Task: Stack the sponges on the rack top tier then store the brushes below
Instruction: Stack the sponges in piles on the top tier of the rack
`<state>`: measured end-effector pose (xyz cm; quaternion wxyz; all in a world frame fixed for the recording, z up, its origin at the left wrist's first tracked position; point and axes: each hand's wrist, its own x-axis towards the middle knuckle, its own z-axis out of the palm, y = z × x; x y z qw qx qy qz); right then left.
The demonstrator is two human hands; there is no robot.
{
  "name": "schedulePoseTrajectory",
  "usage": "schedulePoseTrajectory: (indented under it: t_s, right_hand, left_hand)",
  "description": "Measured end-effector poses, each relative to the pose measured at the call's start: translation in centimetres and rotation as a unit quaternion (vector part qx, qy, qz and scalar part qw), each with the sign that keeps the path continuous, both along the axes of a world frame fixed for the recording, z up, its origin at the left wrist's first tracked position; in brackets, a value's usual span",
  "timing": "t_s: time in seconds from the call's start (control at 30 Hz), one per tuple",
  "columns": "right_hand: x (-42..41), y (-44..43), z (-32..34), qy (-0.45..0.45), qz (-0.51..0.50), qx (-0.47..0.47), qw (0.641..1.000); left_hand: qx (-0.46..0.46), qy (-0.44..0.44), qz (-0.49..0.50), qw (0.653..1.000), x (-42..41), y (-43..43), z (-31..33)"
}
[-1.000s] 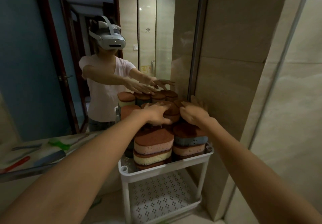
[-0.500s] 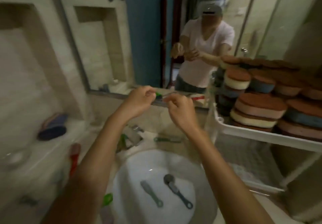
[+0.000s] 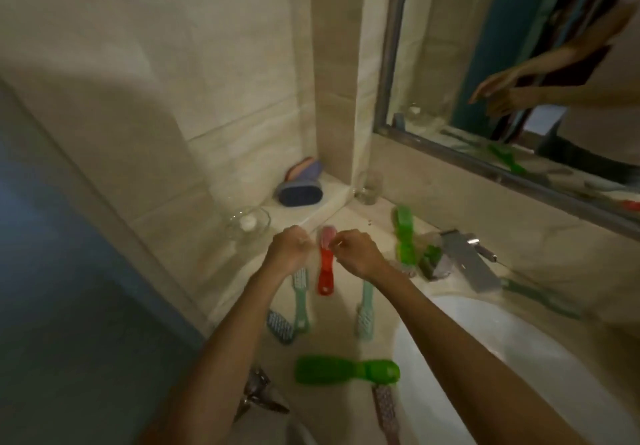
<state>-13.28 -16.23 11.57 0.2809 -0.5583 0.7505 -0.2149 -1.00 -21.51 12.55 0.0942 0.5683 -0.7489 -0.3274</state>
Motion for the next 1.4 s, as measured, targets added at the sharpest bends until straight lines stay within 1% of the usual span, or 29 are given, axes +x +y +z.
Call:
schedulePoseTrajectory:
  t_s: [0.03, 0.13, 0.23, 0.27, 0.33, 0.4, 0.43, 0.57, 0.63, 0.7, 0.8, 0.87, 0.93, 1.03, 1.1, 1.13, 1.17, 1.23, 1.27, 1.33, 1.4]
  right_hand:
    - [0.0, -1.7, -0.8, 0.009, -0.006, 0.014, 1.0]
    - [-0.8, -7.0, -2.8, 0.011, -0.03, 0.028, 0.999]
    - [-2.2, -11.8, -4.2, 0.019, -0.028, 0.045, 0.998]
    - [-2.6, -13.1, -4.7, 0.013, -0.025, 0.047, 0.999]
    - [-3.1, -15.8, -5.6, 0.003, -0.021, 0.035, 0.999]
    - [-3.7, -18.3, -6.4, 0.005, -0.015, 0.016, 1.0]
    - [-3.9, -19.5, -6.8, 0.009, -0.01, 0.018, 1.0]
    - [-4.2, -22.7, -8.3, 0.043, 0.021, 0.049, 0.998]
    - [-4.3, -22.9, -9.0, 0.061, 0.023, 0.039, 0.997]
    - [-4.5, -22.3, -9.5, 0.032, 0.02, -0.003, 0.999]
    - [-4.9, -20.5, -9.7, -0.059, 0.01, -0.053, 0.997]
    - [-5.1, -19.8, -9.5, -0.129, -0.02, -0.054, 0.99]
    - [-5.2, -19.7, -9.0, -0.186, -0.029, -0.035, 0.981]
    - [-5.5, -19.9, -7.9, -0.209, -0.029, -0.012, 0.977]
    - [-6.2, -19.8, -7.2, -0.224, -0.079, -0.024, 0.971]
    - [-6.7, -19.7, -7.0, -0.229, -0.112, -0.031, 0.967]
    - [-7.1, -19.3, -6.8, -0.226, -0.141, -0.034, 0.963]
    - [-8.0, -18.4, -6.6, -0.21, -0.178, -0.029, 0.961]
    - [-8.3, -17.9, -6.7, -0.206, -0.189, -0.023, 0.96]
    - [-8.7, -16.7, -6.8, -0.198, -0.199, -0.012, 0.96]
    - [-9.1, -15.6, -7.1, -0.194, -0.204, -0.008, 0.96]
  left_hand:
    - [0.0, -0.003, 0.004, 1.0, -0.1, -1.9, -0.4]
    - [0.021, 0.042, 0.042, 0.998, -0.7, -7.2, -1.6]
    - [0.065, 0.069, 0.065, 0.993, -1.6, -11.9, -3.1]
    - [0.095, 0.093, 0.087, 0.987, -1.9, -13.3, -3.5]
    - [0.162, 0.166, 0.137, 0.963, -2.8, -15.8, -4.0]
    - [0.195, 0.238, 0.183, 0.934, -3.9, -17.6, -4.5]
    - [0.202, 0.255, 0.199, 0.924, -4.4, -18.4, -4.8]
    - [0.252, 0.286, 0.185, 0.906, -5.4, -19.8, -5.8]
    - [0.252, 0.277, 0.176, 0.91, -5.6, -20.0, -6.4]
    - [0.227, 0.276, 0.189, 0.914, -5.8, -20.0, -7.0]
    - [0.205, 0.297, 0.228, 0.904, -5.9, -19.7, -7.5]
    - [0.177, 0.277, 0.231, 0.916, -5.7, -19.2, -7.7]
    - [0.117, 0.245, 0.192, 0.943, -5.6, -18.6, -7.8]
    - [0.067, 0.222, 0.1, 0.968, -5.8, -18.2, -7.1]
    - [0.034, 0.217, 0.053, 0.974, -6.1, -18.8, -6.3]
    - [-0.003, 0.21, 0.043, 0.977, -6.3, -19.3, -6.0]
    - [-0.058, 0.185, 0.05, 0.98, -6.5, -19.9, -5.9]
    - [-0.157, 0.072, 0.088, 0.981, -7.4, -21.2, -5.9]
    - [-0.181, 0.011, 0.085, 0.98, -7.9, -21.8, -6.0]
    - [-0.19, -0.095, 0.025, 0.977, -8.8, -22.8, -7.0]
    - [-0.207, -0.174, -0.03, 0.962, -9.2, -23.6, -8.2]
